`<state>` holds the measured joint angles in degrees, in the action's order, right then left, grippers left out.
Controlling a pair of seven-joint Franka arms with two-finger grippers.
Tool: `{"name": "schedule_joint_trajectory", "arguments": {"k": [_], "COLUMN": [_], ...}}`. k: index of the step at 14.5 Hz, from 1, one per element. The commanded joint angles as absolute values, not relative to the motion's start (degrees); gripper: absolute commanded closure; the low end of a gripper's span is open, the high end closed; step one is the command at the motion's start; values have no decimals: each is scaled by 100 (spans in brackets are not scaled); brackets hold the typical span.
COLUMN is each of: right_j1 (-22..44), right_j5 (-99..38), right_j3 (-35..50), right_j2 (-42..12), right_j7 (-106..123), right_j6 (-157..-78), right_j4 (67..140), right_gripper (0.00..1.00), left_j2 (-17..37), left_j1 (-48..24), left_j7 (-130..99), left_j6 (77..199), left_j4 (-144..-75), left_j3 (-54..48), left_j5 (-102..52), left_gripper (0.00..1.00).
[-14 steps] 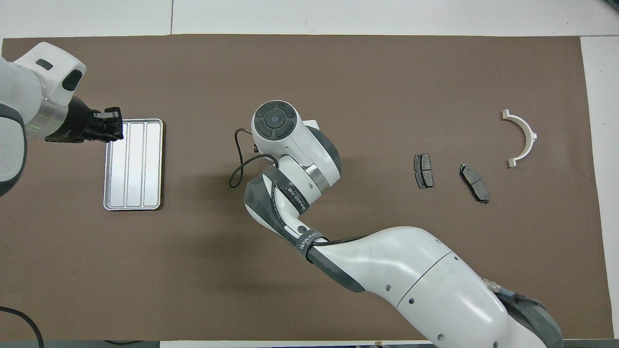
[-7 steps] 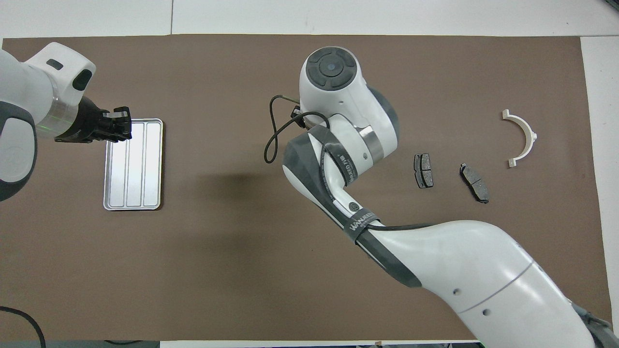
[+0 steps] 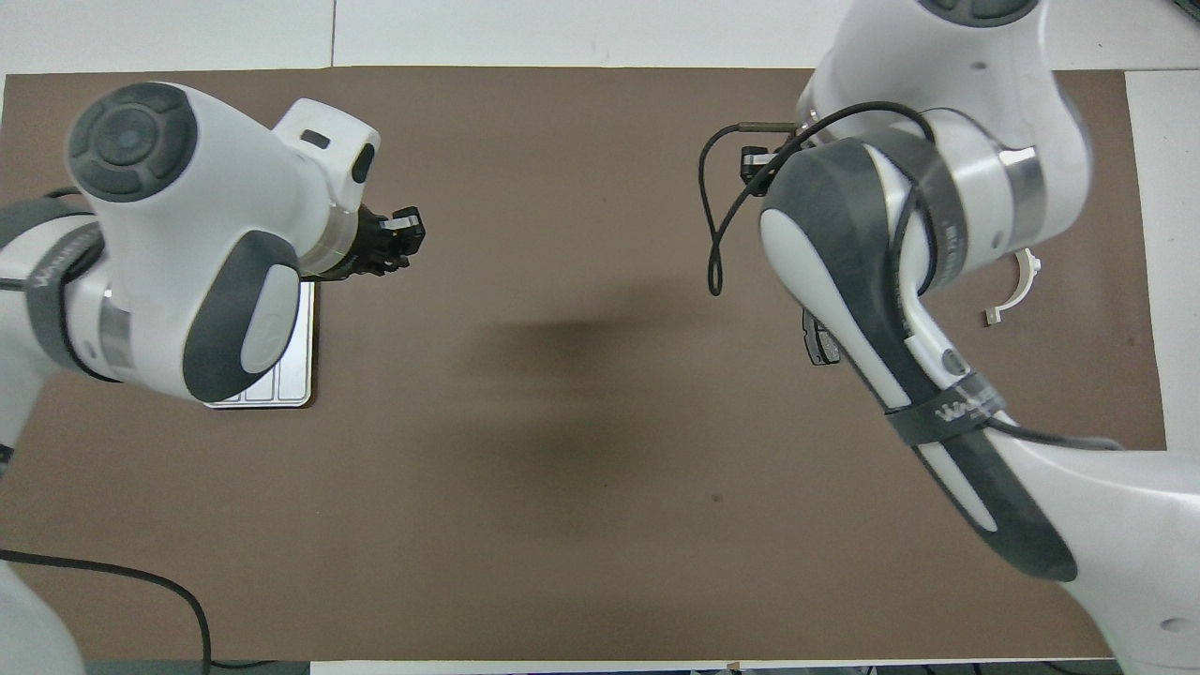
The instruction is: Place bearing gear from tray to pile
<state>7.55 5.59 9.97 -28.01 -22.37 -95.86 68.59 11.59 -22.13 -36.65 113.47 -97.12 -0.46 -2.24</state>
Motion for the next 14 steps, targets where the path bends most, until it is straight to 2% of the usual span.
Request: {"name": "schedule_joint_trajectory", "arguments": {"k": [1,2,5,8,11,14], "right_j1": [239,124,-122,-263,-483,-615], "right_j5": [519,527,536,562,563,571], "right_j3": [1081,1081,1081,1072,1072,1063], "right_j2": [-2769,-2751,-2541,-2435,-2443,-2636], "right_j7": [-1312,-1179,-976,-958,-643,-501], "right_j6": [-9782,-9878,-10640,-11397,-12074,-12593], "right_j4": [7180,7311,8161,8866,9306,9518], "right_gripper": [100,100,100,100,100,100], "left_j2": [2202,2519,2785,2830,2769,2786], "left_j1": [-2836,-2995,-3076,-3076,-3190,-3217], "left_j7": [-4444,-4752,-4887,-4931,-5053,-5080], "left_j6": [11505,11644,12268,12585,13051,13069], "left_j4": [-8915,-8738,-8946,-9148,-9649,-9694], "left_j3": [70,88,79,70,79,79], "left_j5": [-247,-203,-114,-114,-105,-105], "left_gripper": [100,100,100,100,100,100]}}
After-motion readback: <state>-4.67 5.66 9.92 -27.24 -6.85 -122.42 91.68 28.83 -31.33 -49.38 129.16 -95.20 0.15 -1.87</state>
